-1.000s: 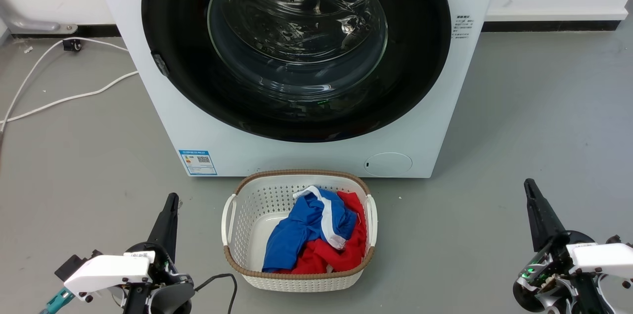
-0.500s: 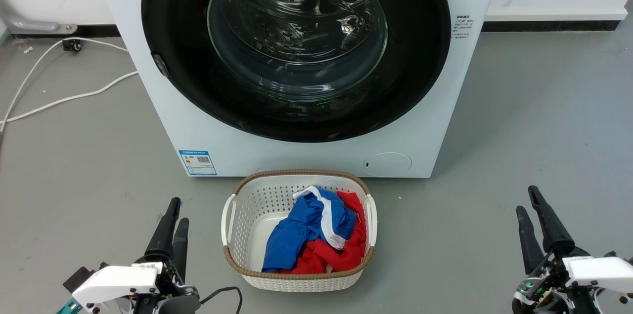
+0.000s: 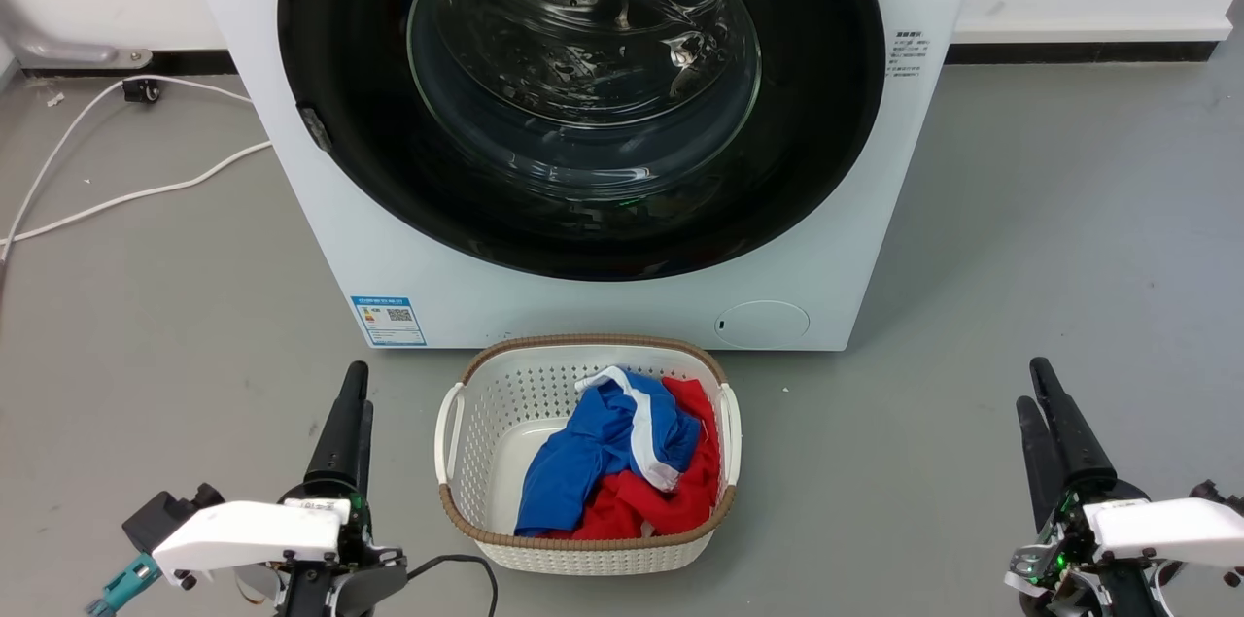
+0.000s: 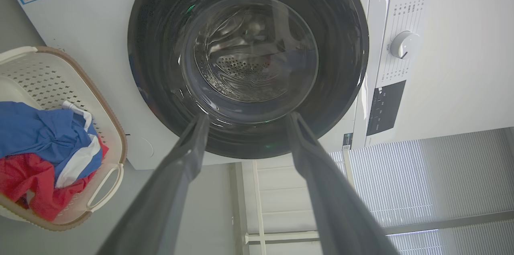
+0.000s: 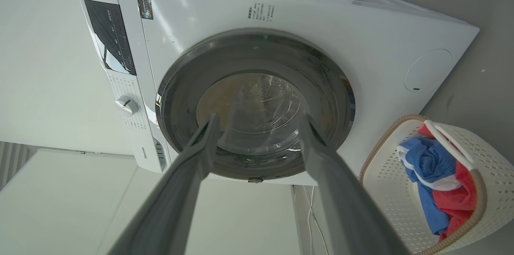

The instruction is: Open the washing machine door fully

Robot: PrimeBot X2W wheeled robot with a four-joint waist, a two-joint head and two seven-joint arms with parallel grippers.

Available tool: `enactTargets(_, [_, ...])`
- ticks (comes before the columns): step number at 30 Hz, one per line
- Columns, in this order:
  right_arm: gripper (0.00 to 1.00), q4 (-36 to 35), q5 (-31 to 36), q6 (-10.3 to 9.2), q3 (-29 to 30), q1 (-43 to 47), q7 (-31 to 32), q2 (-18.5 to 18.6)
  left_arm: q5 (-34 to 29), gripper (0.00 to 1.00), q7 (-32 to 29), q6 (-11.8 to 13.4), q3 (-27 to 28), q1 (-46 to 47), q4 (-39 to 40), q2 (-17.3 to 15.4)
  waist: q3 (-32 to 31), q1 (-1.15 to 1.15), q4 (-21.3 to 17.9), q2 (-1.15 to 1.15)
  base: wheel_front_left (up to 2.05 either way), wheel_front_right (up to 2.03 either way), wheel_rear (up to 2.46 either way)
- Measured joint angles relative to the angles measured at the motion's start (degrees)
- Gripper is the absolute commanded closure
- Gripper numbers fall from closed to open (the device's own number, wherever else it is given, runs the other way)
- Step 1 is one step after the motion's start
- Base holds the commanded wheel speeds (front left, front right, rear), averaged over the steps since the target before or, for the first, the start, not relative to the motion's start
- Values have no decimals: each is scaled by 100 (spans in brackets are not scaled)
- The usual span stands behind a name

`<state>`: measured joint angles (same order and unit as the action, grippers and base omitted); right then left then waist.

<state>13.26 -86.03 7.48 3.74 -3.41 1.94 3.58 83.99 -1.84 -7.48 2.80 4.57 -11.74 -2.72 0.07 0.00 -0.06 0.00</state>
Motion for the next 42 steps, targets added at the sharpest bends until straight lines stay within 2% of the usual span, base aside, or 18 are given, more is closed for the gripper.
enactTargets(22, [0,-394,3452,0,-154,120,-494,110,-2936,0,480,0,-432,-73,237,-37,-64,0,12,0,0,0,0])
enactTargets(42, [0,-632,5342,1,-167,259,-545,73,-4553,0,840,-1,-787,-80,246,-215,-112,0,24,0,0,0,0])
